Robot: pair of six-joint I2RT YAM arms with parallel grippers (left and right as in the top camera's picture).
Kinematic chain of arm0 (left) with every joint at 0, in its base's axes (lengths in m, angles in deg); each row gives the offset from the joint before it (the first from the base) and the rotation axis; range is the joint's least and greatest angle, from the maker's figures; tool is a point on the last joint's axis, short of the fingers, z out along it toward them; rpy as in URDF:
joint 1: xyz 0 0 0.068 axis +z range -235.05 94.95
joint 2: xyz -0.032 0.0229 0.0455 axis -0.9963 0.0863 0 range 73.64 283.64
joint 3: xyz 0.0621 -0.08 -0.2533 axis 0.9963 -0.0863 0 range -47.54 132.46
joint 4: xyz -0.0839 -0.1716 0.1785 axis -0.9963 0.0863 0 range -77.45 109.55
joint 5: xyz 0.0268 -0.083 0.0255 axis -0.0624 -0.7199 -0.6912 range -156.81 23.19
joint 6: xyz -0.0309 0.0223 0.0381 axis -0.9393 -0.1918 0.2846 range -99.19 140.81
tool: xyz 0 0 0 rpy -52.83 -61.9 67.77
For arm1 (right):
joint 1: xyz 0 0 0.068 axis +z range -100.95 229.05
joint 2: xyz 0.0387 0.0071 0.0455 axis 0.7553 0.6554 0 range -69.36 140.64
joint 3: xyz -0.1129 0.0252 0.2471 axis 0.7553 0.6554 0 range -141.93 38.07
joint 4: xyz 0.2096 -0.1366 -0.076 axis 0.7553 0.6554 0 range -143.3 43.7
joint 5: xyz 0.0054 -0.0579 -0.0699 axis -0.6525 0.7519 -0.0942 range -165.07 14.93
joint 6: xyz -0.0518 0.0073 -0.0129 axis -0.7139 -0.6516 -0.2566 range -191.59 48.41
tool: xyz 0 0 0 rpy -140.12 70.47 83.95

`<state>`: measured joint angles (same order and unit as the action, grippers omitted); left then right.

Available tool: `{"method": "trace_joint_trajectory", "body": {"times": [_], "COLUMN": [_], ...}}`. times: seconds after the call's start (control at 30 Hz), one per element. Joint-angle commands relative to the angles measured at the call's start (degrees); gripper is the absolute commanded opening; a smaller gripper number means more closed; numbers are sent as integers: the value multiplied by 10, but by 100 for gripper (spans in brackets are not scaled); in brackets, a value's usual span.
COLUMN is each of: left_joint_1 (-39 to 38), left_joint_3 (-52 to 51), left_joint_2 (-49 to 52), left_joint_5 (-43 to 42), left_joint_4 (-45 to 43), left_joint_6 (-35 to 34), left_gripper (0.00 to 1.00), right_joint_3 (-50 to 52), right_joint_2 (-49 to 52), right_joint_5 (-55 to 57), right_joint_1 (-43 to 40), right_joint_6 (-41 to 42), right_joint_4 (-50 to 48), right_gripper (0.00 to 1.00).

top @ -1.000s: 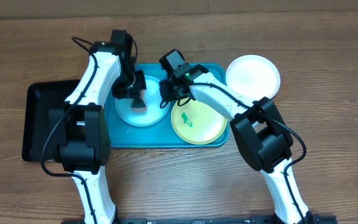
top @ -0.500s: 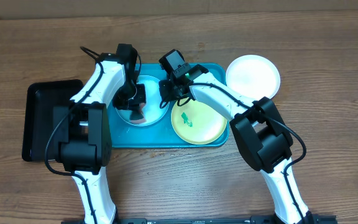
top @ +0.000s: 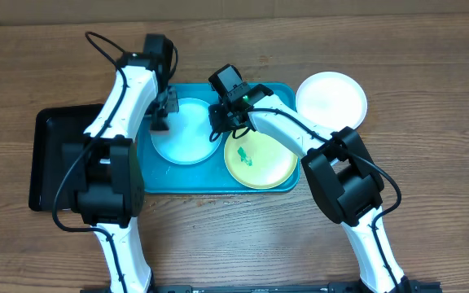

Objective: Clean dirty plates on tray and stack at the side
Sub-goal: 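Scrub the light blue plate with the sponge in the left gripper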

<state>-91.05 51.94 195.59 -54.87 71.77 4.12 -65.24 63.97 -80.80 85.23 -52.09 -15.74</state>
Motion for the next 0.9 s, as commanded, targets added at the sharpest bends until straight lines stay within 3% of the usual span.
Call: {"method": "trace_joint_trajectory", "body": {"times": [0.0, 0.13, 0.4, 0.73, 0.87], "left_joint_1": [1, -1, 1, 8, 12], "left_joint_3": [20, -5, -68, -133, -158], "left_joint_2": [2, 6, 6, 6, 6], "left_joint_5": [-135, -211, -201, -82, 35], "left_joint_4": [-4, -33, -75, -157, -173], "left_joint_6": [-17, -18, -28, -27, -26], "left_gripper": [4, 4, 4, 4, 4], "right_joint_3": [6, 6, 6, 6, 6], "right_joint_2": [-12, -12, -12, -12, -12], "right_joint_5": [14, 14, 14, 14, 14], "right_joint_1": [-4, -4, -4, -4, -4], "right_joint_6": [2, 2, 2, 2, 2], "right_joint_4": [0, 0, -2, -2, -2], "right_gripper": [4, 4, 4, 4, 4]}}
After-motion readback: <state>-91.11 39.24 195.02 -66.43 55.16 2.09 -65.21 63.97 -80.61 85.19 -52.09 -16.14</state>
